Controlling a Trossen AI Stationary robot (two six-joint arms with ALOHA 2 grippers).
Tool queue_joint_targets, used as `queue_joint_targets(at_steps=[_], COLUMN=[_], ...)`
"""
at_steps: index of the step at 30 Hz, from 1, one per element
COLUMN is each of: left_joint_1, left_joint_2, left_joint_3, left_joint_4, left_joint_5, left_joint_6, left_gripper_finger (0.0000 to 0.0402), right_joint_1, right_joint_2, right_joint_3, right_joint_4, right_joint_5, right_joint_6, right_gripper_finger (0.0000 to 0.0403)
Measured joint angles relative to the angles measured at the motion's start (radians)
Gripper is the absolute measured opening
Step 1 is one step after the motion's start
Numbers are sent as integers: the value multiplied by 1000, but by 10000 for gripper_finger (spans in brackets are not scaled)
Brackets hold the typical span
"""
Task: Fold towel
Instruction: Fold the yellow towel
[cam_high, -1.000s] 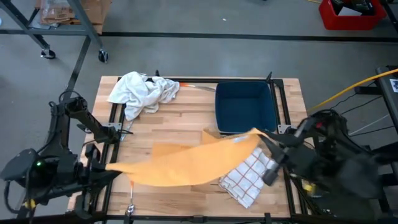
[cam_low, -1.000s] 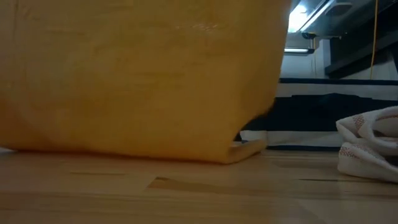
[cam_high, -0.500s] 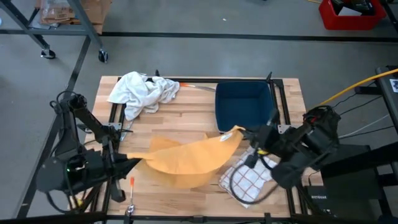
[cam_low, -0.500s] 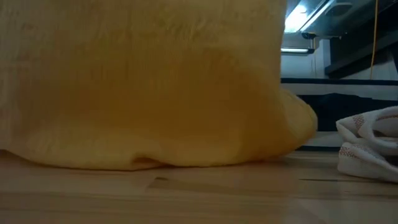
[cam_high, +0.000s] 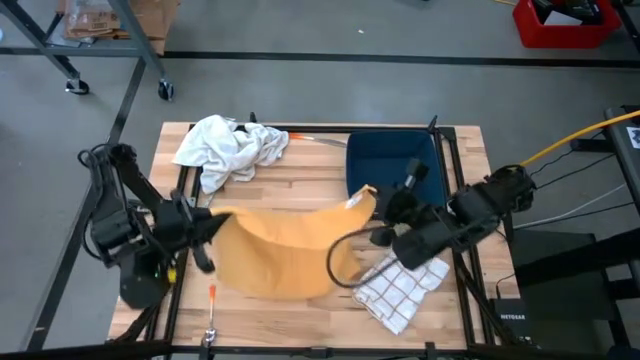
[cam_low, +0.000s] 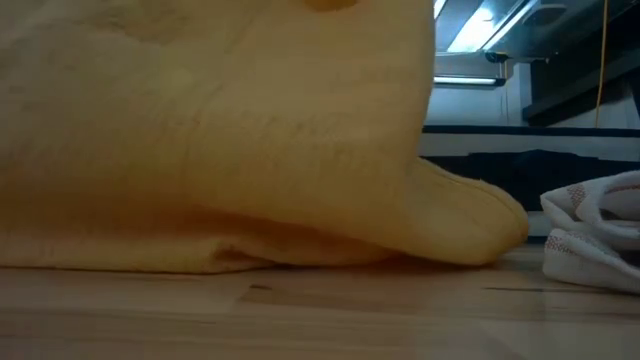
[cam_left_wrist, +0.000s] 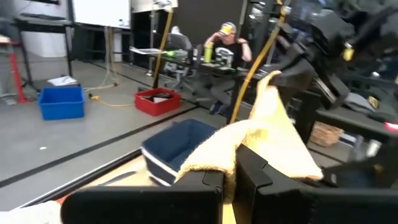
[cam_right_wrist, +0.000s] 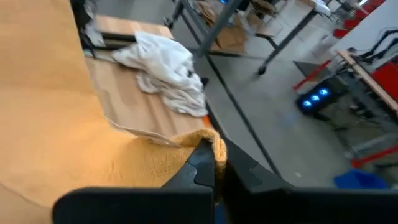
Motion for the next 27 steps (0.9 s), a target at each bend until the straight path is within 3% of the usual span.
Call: queue_joint_targets(at_steps=[4, 9, 12, 18, 24, 27], left_joint_1=[39, 116, 167, 285, 372, 385], left_joint_2=[-41, -62, -61, -71, -71, -71], left_joint_3=[0, 0, 0, -7, -15, -40], left_joint_4=[-169, -312, -391, -390, -389, -389], left_joint_5=[24, 166, 211, 272, 367, 466], left_joint_6=[-146, -226, -271, -182, -157, -180], left_gripper_finger=[0, 0, 0, 0, 0, 0], right_joint_1=[-94, -232, -305, -430, -532, -555], right_joint_2=[-3, -5, -5, -5, 4, 5], right_joint_3=[0, 0, 0, 0, -27, -68], right_joint_4=[0, 0, 0, 0, 21, 32], right_joint_5=[-25, -163, -160, -165, -331, -414], right_joint_6=[-75, -157, -209, -300, -310, -310], right_gripper_finger=[7, 7, 7, 7, 7, 7])
